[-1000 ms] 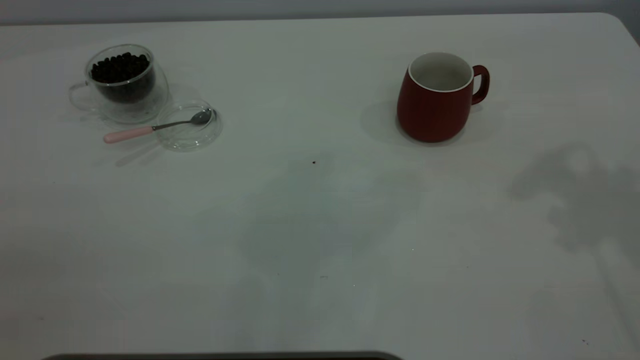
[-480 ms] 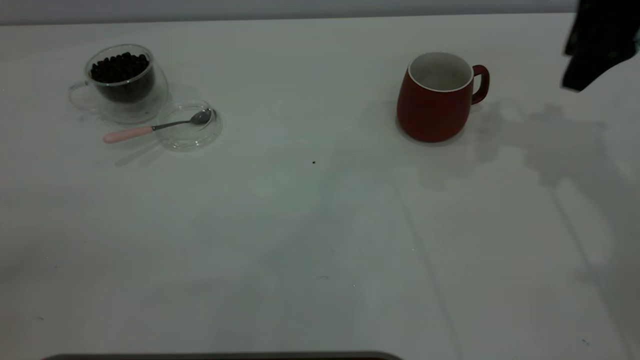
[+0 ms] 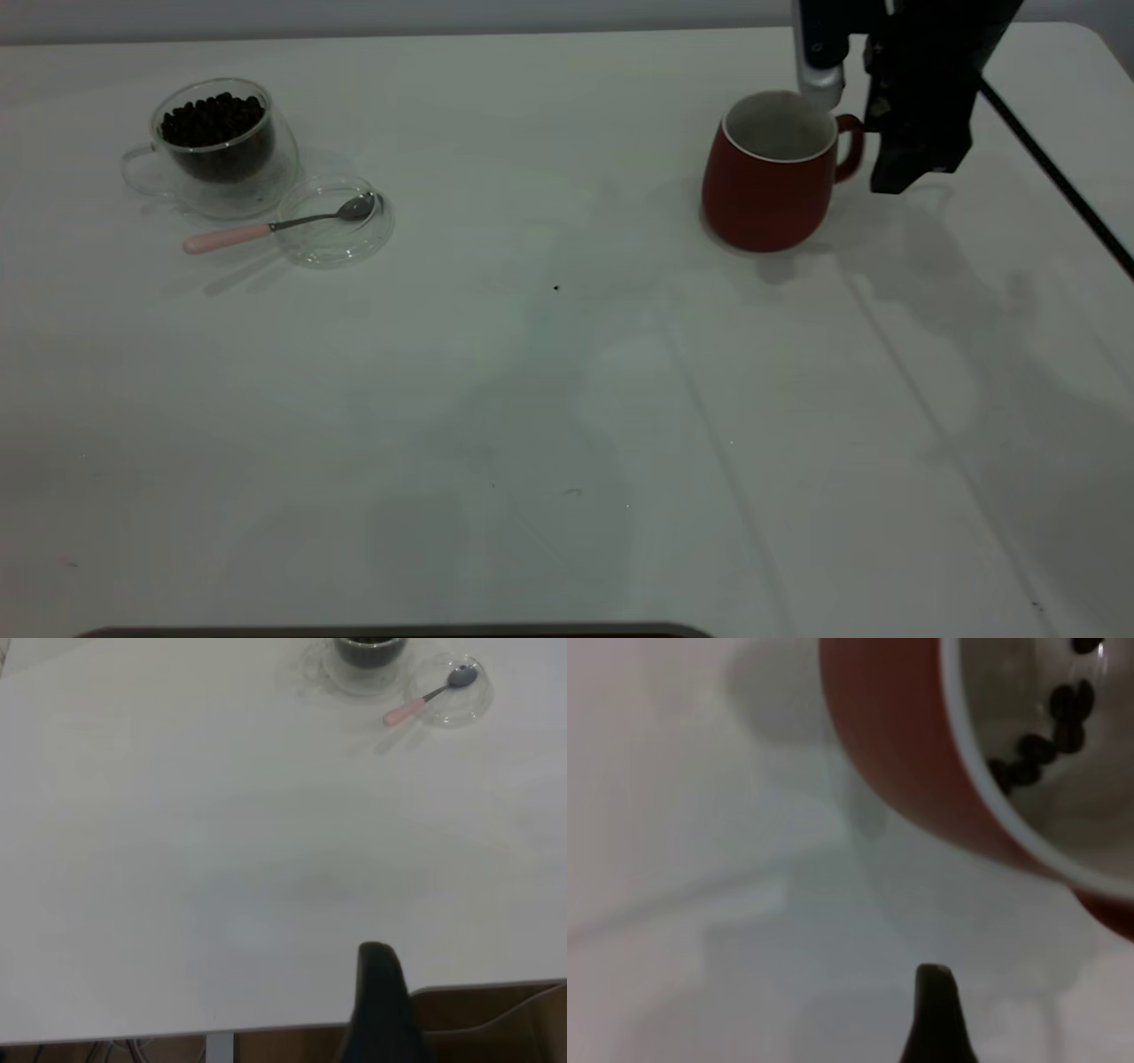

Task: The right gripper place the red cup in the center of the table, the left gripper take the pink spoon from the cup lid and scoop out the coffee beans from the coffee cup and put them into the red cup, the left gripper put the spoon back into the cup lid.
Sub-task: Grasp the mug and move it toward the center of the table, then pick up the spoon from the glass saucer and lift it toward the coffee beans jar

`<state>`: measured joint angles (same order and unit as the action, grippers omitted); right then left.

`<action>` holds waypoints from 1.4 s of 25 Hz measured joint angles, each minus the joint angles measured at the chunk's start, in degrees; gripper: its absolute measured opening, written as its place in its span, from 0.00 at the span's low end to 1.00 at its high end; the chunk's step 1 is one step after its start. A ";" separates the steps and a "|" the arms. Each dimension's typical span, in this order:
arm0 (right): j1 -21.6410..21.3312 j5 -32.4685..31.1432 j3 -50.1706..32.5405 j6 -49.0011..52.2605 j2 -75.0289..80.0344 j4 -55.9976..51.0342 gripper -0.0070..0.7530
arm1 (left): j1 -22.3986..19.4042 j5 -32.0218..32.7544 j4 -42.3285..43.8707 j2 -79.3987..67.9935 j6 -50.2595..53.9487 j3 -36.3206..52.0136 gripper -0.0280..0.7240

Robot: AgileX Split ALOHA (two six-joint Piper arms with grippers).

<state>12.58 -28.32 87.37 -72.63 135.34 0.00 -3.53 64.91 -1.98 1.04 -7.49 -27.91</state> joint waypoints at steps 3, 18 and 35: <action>1.60 0.97 0.33 0.00 0.95 0.00 0.77 | 0.00 0.00 0.00 0.00 0.00 0.00 0.82; 14.20 9.76 0.33 0.06 1.16 -13.42 0.77 | 0.00 0.00 0.00 0.00 0.00 0.00 0.82; 18.10 -3.15 0.33 17.64 -13.64 -10.11 0.53 | 0.00 0.00 0.00 0.00 0.00 0.00 0.82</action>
<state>30.67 -31.48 87.70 -54.99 121.70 -10.11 -3.53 64.91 -1.98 1.04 -7.49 -27.91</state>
